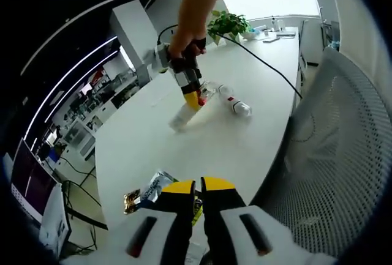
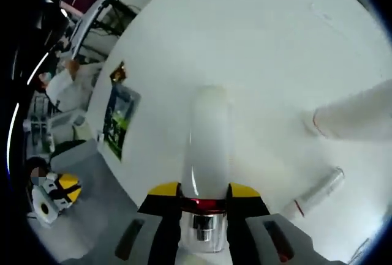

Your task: Arrange the skincare products in the storage area until every visible bottle or jar stands upright without overlapping.

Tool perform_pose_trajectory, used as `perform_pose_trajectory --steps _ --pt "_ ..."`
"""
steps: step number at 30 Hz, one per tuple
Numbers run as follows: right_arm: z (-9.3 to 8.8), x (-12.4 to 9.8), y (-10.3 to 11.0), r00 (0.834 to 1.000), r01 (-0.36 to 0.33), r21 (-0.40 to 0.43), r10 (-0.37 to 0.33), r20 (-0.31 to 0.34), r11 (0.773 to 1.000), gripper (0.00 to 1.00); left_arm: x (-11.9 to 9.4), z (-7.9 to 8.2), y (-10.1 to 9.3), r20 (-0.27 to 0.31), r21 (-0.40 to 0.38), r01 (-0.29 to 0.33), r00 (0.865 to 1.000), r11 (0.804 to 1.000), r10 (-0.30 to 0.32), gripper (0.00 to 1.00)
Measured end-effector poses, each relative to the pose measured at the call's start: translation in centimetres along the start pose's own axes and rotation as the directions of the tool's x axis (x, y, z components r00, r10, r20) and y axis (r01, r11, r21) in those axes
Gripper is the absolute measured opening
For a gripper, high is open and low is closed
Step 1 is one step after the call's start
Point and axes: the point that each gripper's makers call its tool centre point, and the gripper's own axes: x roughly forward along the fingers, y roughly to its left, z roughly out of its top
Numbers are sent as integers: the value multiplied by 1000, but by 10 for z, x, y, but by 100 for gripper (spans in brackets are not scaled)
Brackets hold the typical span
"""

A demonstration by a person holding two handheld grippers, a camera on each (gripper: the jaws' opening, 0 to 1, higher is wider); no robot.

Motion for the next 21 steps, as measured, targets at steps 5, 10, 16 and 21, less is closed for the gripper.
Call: perform_pose_trajectory --steps 5,10,16,21 --pt "-3 -8 -2 996 17 -60 -23 -92 998 22 -1 0 1 0 2 -6 1000 1000 6 0" --pt "-5 -14 -6 985 27 -101 -44 -169 995 22 -1 1 1 5 3 -9 1000 1000 9 0" --pt "-20 -20 3 958 32 -157 -75 -277 987 22 -1 1 1 7 4 -10 1000 1000 10 0" --pt "-30 -28 13 932 44 -206 -114 -344 978 22 -1 1 1 6 5 -11 1000 1000 11 0"
